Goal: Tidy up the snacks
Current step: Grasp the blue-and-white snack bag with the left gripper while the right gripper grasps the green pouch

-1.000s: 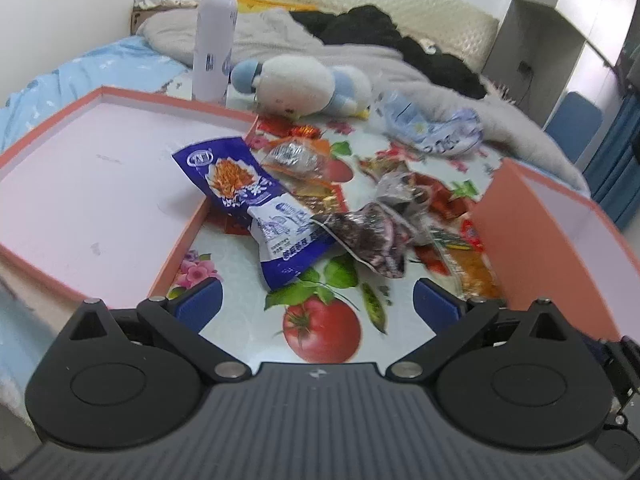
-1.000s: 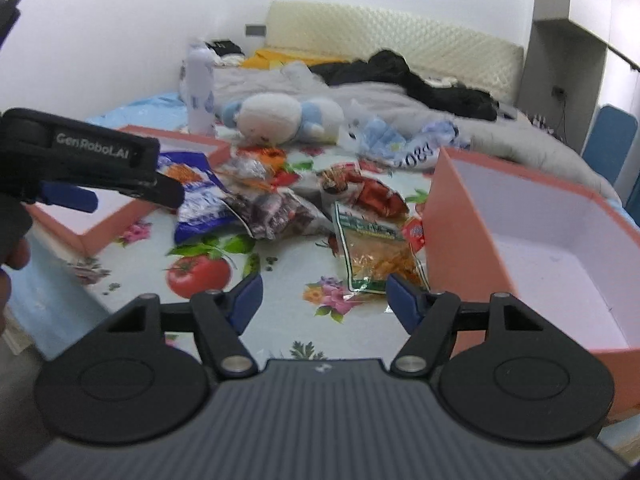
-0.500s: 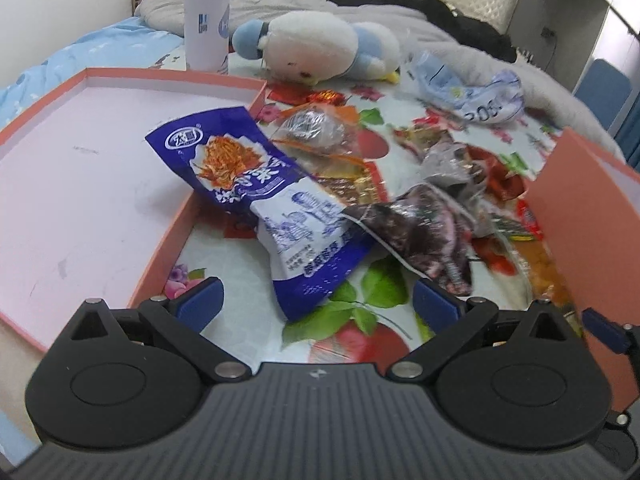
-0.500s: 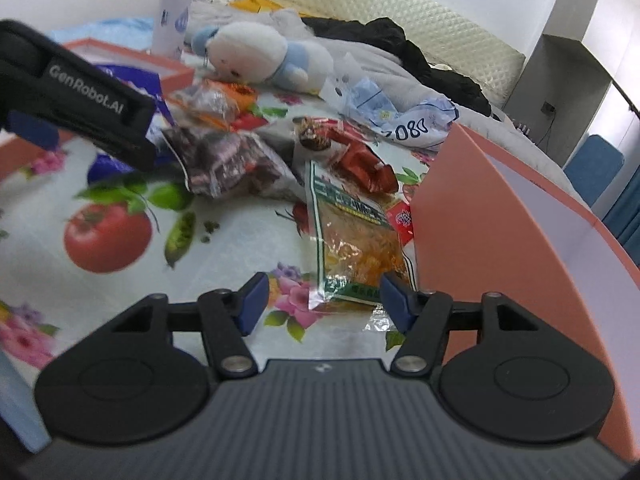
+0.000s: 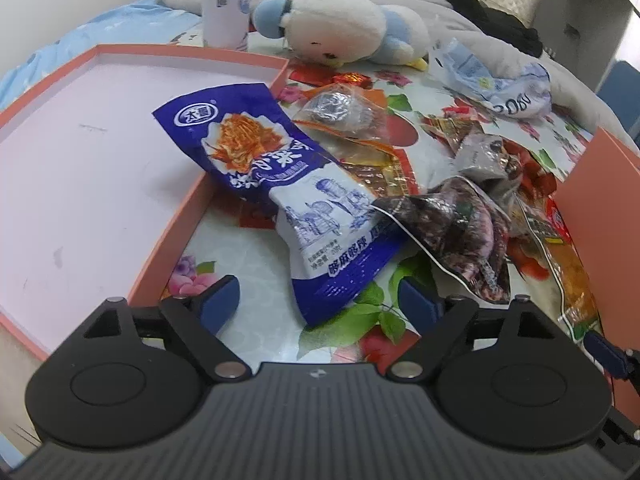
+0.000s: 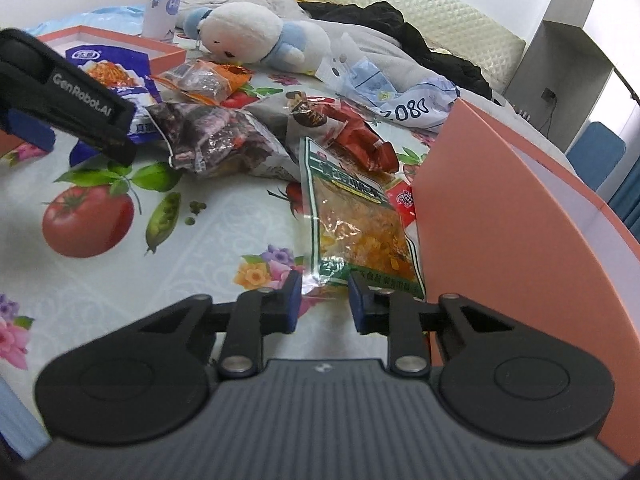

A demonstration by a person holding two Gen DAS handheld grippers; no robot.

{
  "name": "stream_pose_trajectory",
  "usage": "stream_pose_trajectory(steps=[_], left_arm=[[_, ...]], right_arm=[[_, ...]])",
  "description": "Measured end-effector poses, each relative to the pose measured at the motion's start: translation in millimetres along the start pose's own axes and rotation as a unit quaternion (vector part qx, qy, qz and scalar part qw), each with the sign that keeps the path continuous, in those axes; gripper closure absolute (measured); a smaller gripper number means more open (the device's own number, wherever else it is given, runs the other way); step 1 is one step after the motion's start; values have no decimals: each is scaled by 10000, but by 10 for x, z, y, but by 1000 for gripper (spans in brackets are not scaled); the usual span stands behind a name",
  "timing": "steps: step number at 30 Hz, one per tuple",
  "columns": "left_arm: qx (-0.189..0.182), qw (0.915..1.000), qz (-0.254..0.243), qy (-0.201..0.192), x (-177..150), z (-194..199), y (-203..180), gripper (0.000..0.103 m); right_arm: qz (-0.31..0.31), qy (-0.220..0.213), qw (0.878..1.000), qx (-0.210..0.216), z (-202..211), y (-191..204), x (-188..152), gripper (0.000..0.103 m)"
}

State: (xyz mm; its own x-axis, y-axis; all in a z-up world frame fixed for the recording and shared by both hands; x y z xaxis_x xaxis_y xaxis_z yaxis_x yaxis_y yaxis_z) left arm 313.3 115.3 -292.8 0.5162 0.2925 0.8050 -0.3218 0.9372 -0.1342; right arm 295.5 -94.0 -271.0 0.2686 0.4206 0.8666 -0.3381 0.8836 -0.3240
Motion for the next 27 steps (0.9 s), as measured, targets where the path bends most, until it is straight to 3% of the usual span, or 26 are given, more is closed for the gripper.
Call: stream_pose_trajectory(steps=[8,16,22,27], left_arm=[[57,9999,-114,-81,8,8,-4,39],[-169,9998,-102,-104,-11,78,-40,77],[-345,9992,-72,-188,-18,282,-36,87],[-591,9979,-92,-259,-26,565,-103,88]], right_arm=[[-41,-74,10000,31,43,-10,1,79],[-137,-180,9997,61,157,-49,21,82],[-178,-239,9994,166,292,-32,20,84],[-271,-287,9989,257,426,-25,63,84]])
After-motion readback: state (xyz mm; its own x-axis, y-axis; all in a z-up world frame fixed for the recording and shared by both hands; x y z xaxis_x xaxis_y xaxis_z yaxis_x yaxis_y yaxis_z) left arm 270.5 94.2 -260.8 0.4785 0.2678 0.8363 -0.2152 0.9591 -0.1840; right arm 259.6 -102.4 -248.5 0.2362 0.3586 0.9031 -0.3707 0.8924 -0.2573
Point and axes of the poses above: each gripper's, at about its wrist camera, not at the fingertips, and z roughly against the way its jaws point, y to its left, x to its top, the point moved 10 cm from there along -z, roughly the way its jaws point, and after that the axes turned 15 degrees about -y, right-handed, at the moved point
